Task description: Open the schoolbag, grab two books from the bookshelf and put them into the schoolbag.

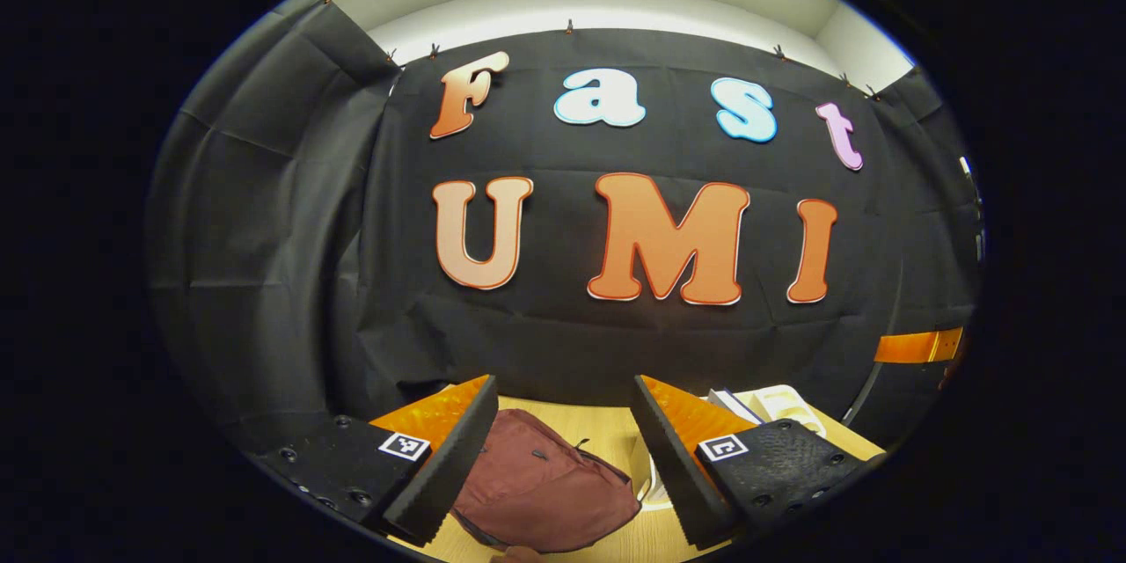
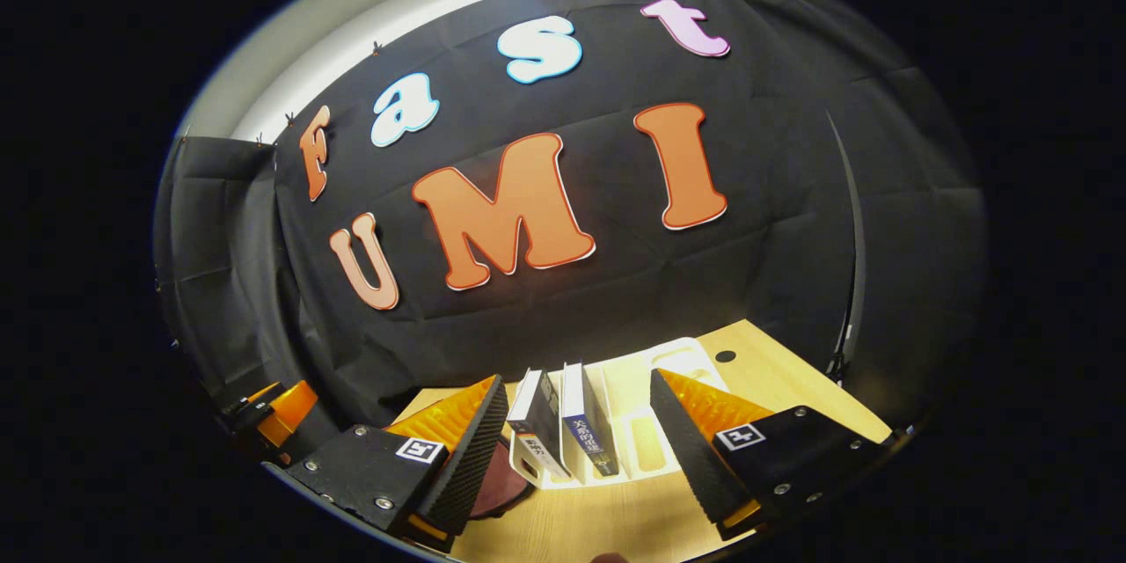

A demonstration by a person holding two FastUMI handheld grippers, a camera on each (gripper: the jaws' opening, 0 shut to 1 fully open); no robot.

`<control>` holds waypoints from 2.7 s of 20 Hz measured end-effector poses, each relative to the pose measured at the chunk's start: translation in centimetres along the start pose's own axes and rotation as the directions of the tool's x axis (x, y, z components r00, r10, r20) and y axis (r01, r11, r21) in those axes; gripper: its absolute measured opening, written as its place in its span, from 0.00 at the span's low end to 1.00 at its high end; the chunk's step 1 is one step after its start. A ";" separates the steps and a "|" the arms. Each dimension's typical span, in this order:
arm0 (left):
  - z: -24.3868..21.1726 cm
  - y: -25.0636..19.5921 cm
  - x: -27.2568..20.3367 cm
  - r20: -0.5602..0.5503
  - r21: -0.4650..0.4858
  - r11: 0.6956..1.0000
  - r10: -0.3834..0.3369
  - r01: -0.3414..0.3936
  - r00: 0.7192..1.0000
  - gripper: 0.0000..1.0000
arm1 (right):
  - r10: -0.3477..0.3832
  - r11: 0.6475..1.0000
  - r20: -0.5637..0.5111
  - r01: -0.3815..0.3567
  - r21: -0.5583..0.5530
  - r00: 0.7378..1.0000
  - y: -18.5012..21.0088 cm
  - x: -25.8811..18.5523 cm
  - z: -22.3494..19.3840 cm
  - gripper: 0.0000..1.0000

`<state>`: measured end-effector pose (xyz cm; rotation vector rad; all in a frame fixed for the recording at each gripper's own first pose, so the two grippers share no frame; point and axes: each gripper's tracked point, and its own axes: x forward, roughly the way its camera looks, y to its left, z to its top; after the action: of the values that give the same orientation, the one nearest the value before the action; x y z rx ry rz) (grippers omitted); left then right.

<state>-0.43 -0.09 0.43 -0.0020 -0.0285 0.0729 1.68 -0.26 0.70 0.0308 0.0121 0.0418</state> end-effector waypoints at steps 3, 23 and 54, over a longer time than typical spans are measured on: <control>-1.1 -0.8 -0.7 -0.042 -0.011 1.000 -0.022 0.022 0.999 0.95 | -0.030 0.999 -0.019 0.031 0.027 0.999 -0.7 -0.9 -1.3 0.96; -2.2 -0.3 -0.4 -0.069 -0.012 1.000 -0.001 0.000 0.998 0.95 | -0.071 0.993 0.039 0.074 -0.090 0.997 -2.1 -2.4 0.0 1.00; -35.6 -4.5 0.8 -0.598 0.587 0.729 0.097 0.353 0.795 0.98 | -0.304 0.951 -0.241 0.279 -0.133 0.922 -12.8 -4.4 -9.0 0.97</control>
<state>1.75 -4.56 -35.15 0.7280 0.6491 -0.0753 -2.28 -12.96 -8.60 -0.0741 0.2769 -0.2540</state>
